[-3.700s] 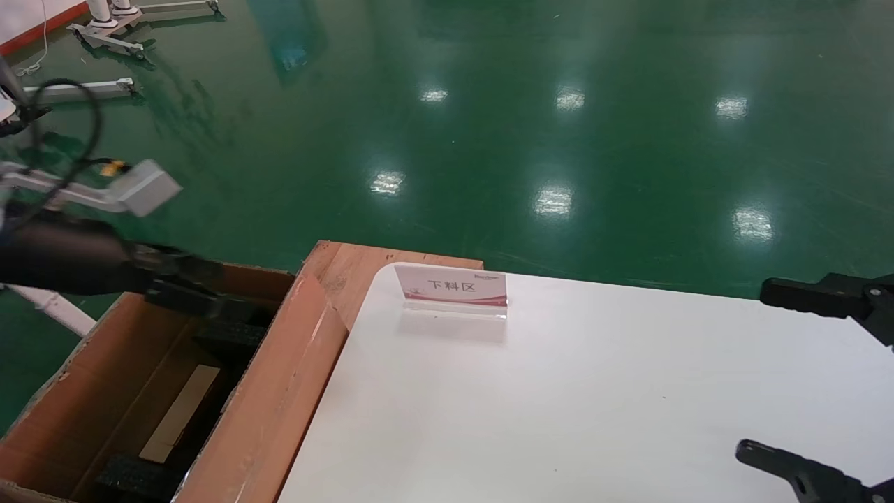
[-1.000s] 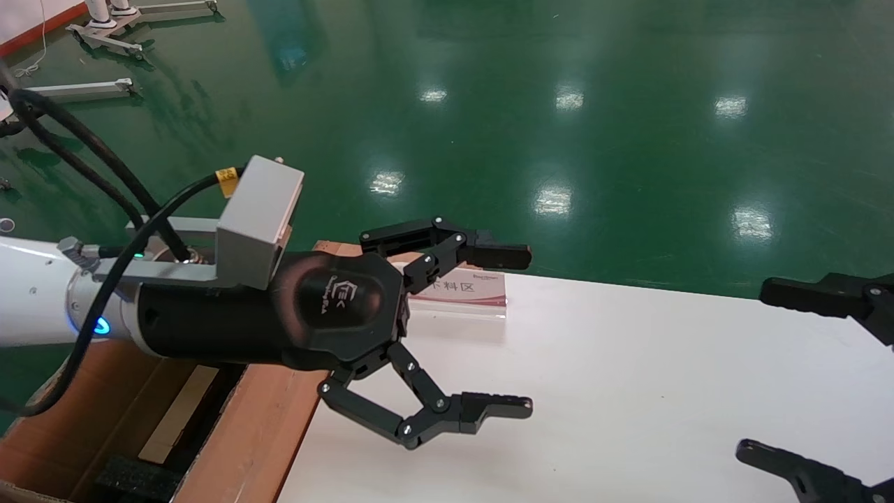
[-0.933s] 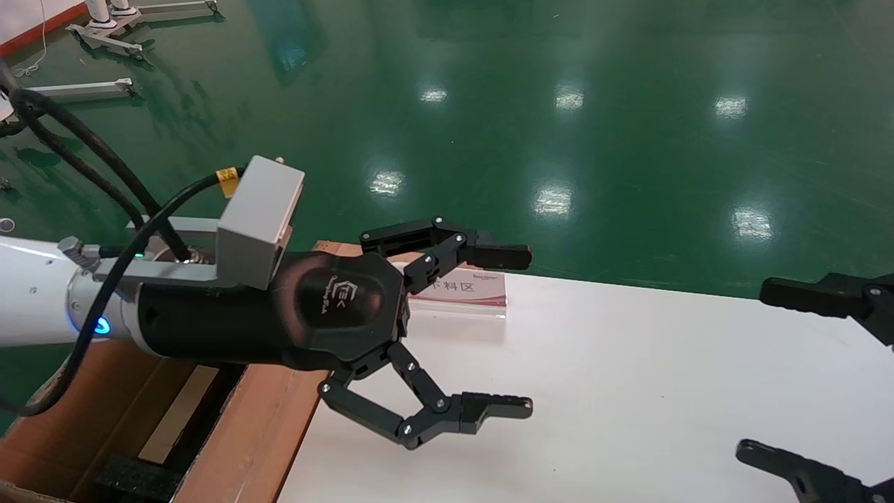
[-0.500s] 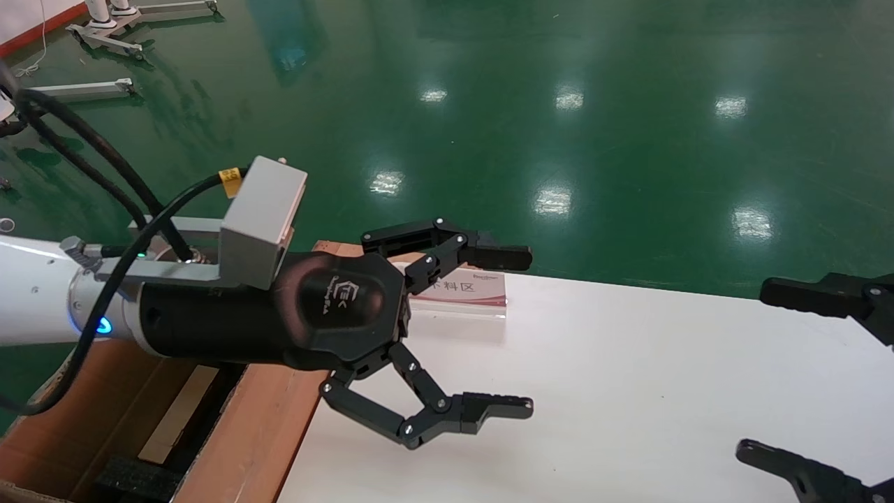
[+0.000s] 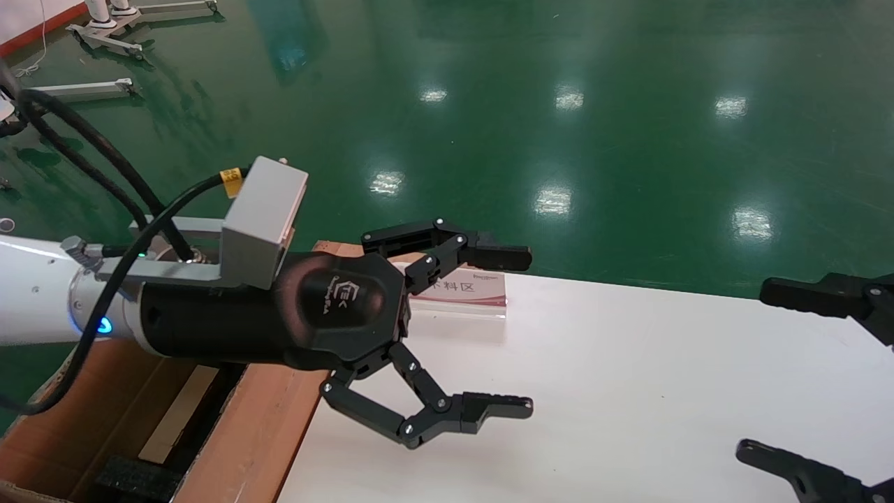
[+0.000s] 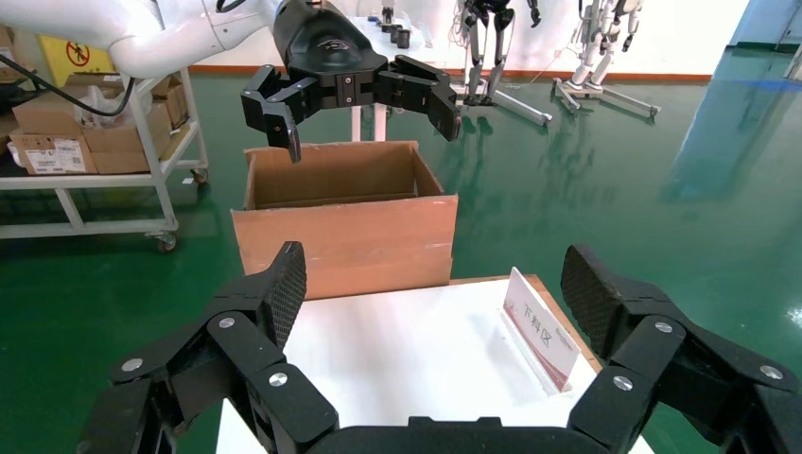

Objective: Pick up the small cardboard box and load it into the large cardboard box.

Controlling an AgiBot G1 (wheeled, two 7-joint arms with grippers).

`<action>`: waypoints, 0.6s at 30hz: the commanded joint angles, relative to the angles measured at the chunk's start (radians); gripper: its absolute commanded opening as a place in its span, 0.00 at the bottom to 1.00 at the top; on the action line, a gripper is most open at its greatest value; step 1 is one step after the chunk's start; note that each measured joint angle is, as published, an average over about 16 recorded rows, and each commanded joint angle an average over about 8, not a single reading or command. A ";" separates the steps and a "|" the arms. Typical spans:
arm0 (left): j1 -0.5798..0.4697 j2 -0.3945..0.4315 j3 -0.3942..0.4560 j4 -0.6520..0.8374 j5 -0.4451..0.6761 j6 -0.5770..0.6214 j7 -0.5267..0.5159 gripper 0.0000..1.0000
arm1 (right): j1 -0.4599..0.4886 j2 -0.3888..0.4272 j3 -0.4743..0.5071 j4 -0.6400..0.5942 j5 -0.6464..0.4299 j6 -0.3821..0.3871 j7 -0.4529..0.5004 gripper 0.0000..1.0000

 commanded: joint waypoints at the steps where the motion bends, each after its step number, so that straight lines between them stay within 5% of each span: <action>1: 0.000 0.000 0.000 0.000 0.000 0.000 0.000 1.00 | 0.000 0.000 0.000 0.000 0.000 0.000 0.000 1.00; 18: -0.001 0.000 0.001 0.000 0.000 0.000 0.000 1.00 | 0.000 0.000 0.000 0.000 0.000 0.000 0.000 1.00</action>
